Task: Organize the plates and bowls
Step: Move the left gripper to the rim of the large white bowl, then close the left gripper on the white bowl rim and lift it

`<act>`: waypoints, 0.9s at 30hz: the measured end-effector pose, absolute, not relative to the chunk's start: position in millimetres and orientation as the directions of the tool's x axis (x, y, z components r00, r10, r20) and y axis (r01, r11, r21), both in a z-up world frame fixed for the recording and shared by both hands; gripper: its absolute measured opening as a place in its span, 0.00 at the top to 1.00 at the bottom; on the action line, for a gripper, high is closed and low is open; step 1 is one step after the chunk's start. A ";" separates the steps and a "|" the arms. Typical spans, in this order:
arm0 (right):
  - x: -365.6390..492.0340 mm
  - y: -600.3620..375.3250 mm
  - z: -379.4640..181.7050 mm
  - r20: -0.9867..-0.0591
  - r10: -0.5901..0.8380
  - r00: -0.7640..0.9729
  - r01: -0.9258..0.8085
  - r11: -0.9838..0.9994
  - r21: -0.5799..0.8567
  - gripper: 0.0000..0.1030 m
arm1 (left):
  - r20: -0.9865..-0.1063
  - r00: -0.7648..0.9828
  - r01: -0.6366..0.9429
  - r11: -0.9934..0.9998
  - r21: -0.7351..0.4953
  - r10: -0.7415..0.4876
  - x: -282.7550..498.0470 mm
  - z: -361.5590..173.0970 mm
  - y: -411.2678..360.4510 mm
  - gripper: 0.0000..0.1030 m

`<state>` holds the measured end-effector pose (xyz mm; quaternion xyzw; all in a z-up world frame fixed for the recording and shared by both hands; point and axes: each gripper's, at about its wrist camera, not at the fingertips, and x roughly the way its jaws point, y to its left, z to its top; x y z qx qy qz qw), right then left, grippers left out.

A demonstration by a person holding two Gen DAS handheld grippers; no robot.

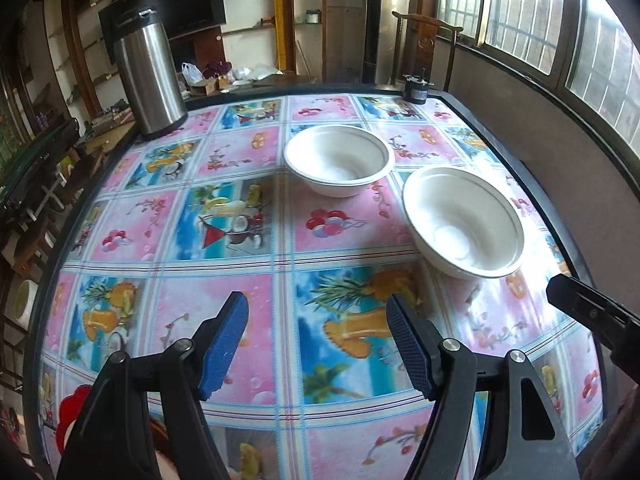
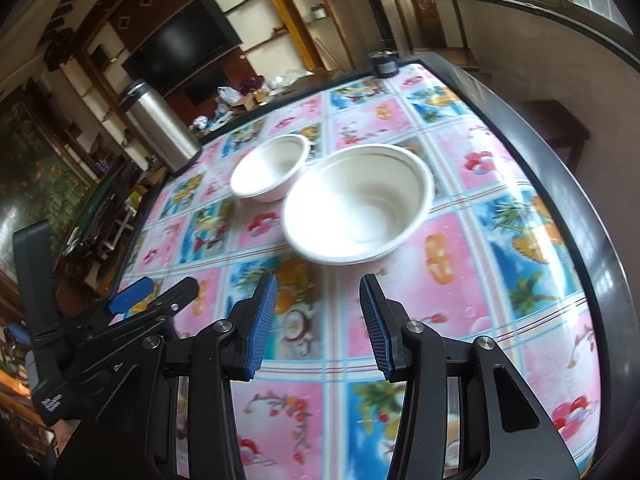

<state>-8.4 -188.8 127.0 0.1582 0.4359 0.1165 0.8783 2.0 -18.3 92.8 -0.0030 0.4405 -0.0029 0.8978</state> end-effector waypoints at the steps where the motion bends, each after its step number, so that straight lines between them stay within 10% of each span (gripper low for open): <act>1: -6.1 -192.0 125.9 -0.732 0.335 0.593 -0.059 0.925 0.376 0.58 | -0.793 0.609 0.008 1.000 -0.014 -0.016 6.3 92.6 -21.8 0.30; 27: 93.5 -254.2 72.6 -0.762 0.354 0.542 0.092 0.876 0.473 0.58 | -0.863 0.501 -0.008 0.997 -0.080 -0.066 85.8 61.6 -74.3 0.30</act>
